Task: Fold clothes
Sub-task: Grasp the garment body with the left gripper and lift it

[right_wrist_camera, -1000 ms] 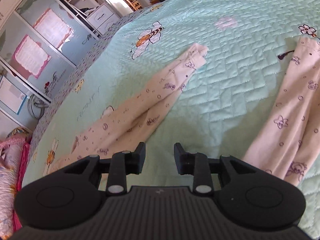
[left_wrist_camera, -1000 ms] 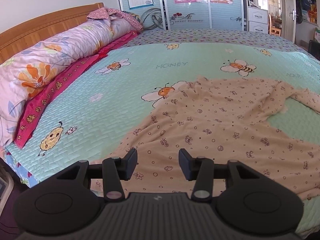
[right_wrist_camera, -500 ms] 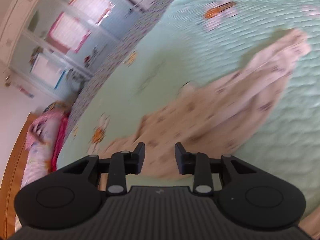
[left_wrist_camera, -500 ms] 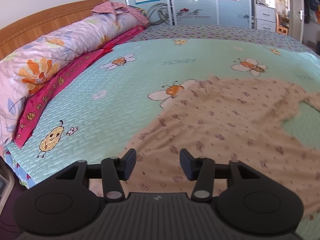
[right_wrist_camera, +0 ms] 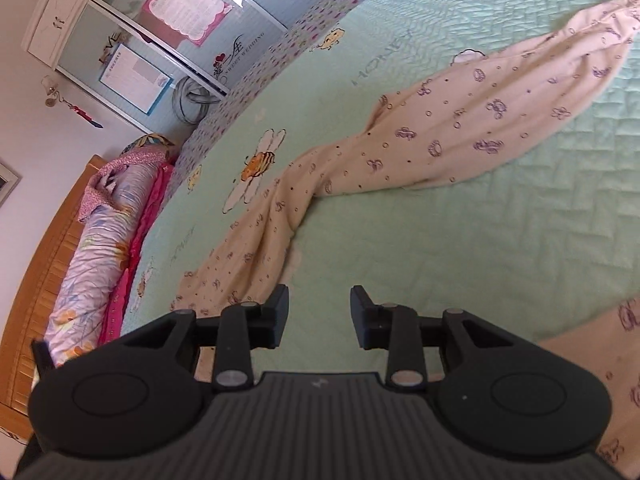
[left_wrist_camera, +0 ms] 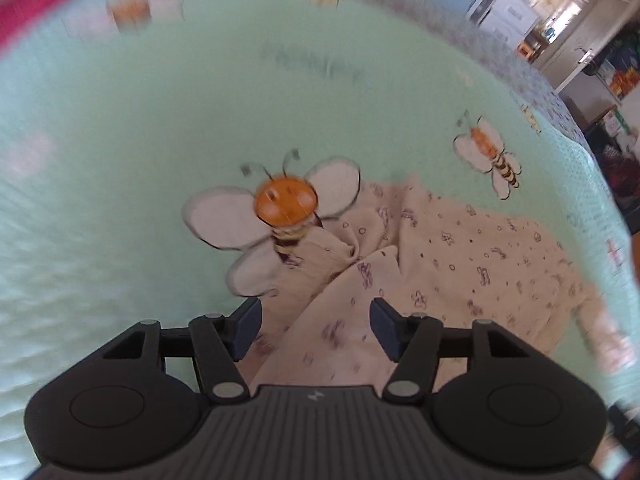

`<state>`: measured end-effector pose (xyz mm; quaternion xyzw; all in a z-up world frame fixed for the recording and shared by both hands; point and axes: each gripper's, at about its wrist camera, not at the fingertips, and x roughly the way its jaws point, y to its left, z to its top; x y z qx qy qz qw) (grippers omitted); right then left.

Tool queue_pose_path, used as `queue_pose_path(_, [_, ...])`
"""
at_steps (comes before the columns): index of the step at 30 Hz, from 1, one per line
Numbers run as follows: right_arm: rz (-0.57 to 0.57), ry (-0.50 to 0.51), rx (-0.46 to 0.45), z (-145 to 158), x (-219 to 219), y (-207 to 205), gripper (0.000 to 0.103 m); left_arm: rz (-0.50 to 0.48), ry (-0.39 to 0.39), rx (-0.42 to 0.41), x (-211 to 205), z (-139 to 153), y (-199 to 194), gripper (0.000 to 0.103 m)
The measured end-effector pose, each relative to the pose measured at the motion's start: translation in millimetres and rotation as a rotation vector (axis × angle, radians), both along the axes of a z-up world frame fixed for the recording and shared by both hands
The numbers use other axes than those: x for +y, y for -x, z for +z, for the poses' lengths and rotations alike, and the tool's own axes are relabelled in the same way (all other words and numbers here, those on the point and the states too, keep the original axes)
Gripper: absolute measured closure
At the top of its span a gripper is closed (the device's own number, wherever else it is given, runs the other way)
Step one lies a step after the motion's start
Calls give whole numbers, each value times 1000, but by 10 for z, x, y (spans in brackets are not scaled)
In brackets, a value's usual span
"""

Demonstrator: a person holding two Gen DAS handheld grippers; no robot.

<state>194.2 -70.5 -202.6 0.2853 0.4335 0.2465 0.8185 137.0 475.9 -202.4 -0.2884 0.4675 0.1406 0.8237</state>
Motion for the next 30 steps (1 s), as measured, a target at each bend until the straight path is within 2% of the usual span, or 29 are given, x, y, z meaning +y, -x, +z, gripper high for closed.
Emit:
queue_pose_path(1, [-4, 11, 1, -6, -7, 32, 66, 3, 42, 20, 57, -93, -95, 40])
queue_pose_path(3, [-11, 43, 6, -50, 6, 78, 66, 47, 78, 33, 137, -209, -191, 40])
queue_pose_path(9, [-28, 89, 29, -169, 44, 91, 65, 139, 291, -84, 345, -330, -177, 39])
queue_pose_path(11, [-29, 89, 33, -205, 74, 86, 63, 123, 330, -108, 350, -345, -157, 50])
queue_pose_path(12, [-30, 91, 36, -231, 98, 79, 61, 109, 347, -109, 324, -365, -160, 71])
queue_pose_path(13, [-30, 96, 43, -257, 115, 84, 61, 102, 350, -111, 291, -365, -158, 77])
queue_pose_path(14, [-31, 103, 51, -283, 134, 91, 61, 96, 352, -112, 258, -366, -157, 77])
queue_pose_path(17, [-42, 117, 58, -315, 164, 122, 61, 105, 315, -138, 248, -306, -102, 81])
queue_pose_path(18, [-43, 120, 58, -307, 168, 129, 61, 124, 287, -159, 258, -263, -63, 87])
queue_pose_path(20, [-43, 126, 59, -291, 170, 136, 61, 186, 193, -221, 344, -104, 27, 89])
queue_pose_path(23, [-41, 137, 58, -254, 166, 143, 61, 311, -18, -356, 588, 370, 137, 89])
queue_pose_path(25, [-40, 143, 54, -228, 164, 145, 60, 359, -195, -389, 705, 651, 168, 90])
queue_pose_path(27, [-41, 145, 46, -198, 173, 149, 60, 399, -225, -370, 883, 718, 199, 99])
queue_pose_path(30, [-45, 130, 35, -157, 169, 169, 60, 467, -206, -247, 1128, 546, 275, 98])
